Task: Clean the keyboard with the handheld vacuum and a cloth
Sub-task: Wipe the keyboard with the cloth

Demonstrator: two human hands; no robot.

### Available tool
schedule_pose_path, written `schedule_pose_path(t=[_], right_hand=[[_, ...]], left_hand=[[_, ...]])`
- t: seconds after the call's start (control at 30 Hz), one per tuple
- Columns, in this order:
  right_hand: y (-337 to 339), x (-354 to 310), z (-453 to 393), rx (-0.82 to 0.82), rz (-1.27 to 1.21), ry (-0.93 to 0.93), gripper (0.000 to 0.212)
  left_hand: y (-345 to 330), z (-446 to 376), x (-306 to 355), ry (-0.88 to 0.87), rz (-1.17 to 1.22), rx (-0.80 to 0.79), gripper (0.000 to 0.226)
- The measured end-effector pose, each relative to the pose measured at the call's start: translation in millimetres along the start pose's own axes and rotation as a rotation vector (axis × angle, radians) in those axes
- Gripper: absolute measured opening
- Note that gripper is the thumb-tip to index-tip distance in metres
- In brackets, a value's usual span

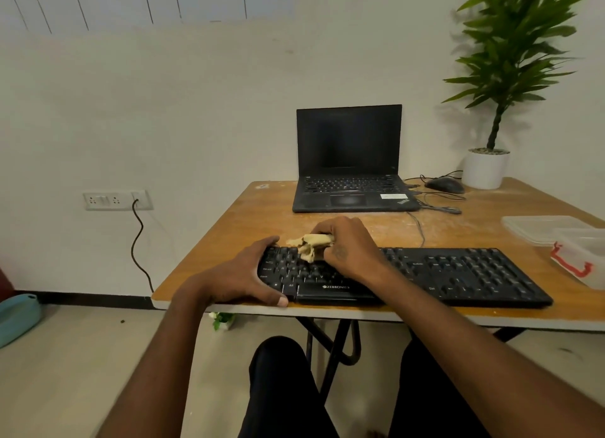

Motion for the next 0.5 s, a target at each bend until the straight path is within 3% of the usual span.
schedule_pose_path(t=[0.2,0.5], right_hand=[[16,-9,53,-0.079,-0.097,0.067,0.056],[22,25,-3,0.069,0.021,-0.068,0.039]], left_hand=[[0,0,1,-0.010,-0.003,0.004,0.140],[1,-1,2,-0.018,-0.001,-0.018,0.139]])
Point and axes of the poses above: each hand's wrist, its own z-axis away from the middle knuckle, its own y-axis out of the back of the hand, x = y × z, the point moved 1 cm from there along -z, towards the middle knuckle, and after that the axes turned 4 degrees about y, right-handed, at the moved point
